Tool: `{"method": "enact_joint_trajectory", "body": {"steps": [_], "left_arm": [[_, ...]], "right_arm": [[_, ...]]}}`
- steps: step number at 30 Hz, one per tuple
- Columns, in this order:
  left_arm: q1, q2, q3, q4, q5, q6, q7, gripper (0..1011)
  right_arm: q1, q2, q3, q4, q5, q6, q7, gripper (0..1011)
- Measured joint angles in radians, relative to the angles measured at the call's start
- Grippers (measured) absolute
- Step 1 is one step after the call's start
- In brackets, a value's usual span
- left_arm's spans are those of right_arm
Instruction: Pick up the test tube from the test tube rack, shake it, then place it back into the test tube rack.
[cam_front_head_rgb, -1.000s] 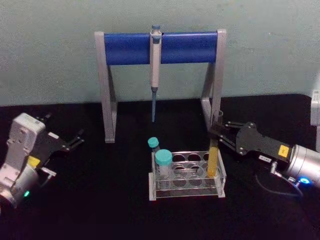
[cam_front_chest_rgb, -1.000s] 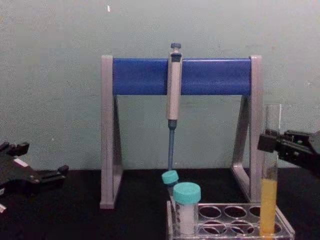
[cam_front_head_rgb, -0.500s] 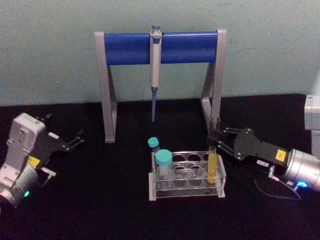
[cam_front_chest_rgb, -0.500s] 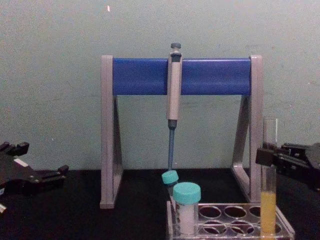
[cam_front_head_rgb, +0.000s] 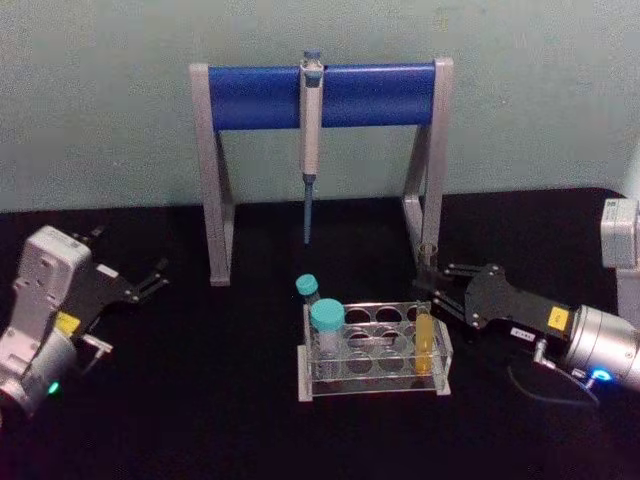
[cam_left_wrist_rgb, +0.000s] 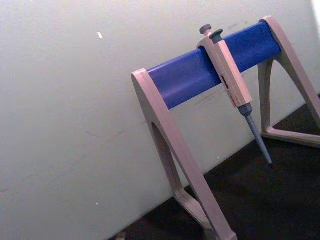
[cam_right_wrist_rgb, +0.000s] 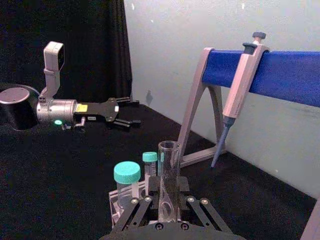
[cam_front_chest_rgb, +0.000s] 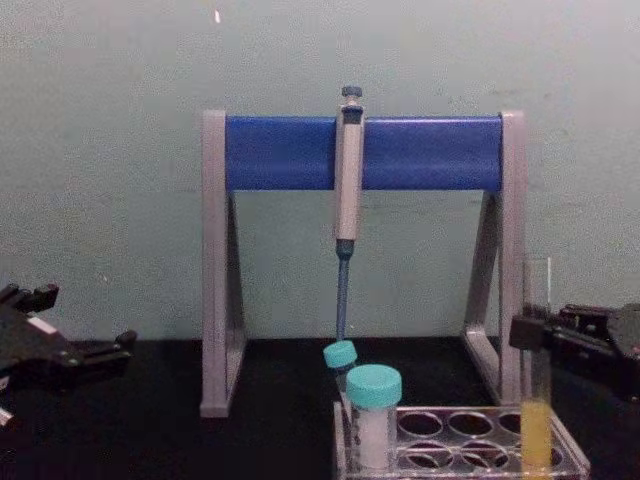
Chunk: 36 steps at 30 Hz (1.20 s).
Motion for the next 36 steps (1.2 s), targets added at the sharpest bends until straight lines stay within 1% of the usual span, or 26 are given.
{"method": "enact_joint_trajectory", "body": {"steps": [19, 36], "left_arm": [[0.0, 0.0, 0.0, 0.0, 0.0, 0.0, 0.0, 1001], [0.0, 0.0, 0.0, 0.0, 0.0, 0.0, 0.0, 1002]], "right_arm": [[0.005, 0.003, -0.01, 0.004, -0.003, 0.025, 0.006, 222], [0.005, 0.003, -0.009, 0.003, -0.002, 0.023, 0.005, 222]]}}
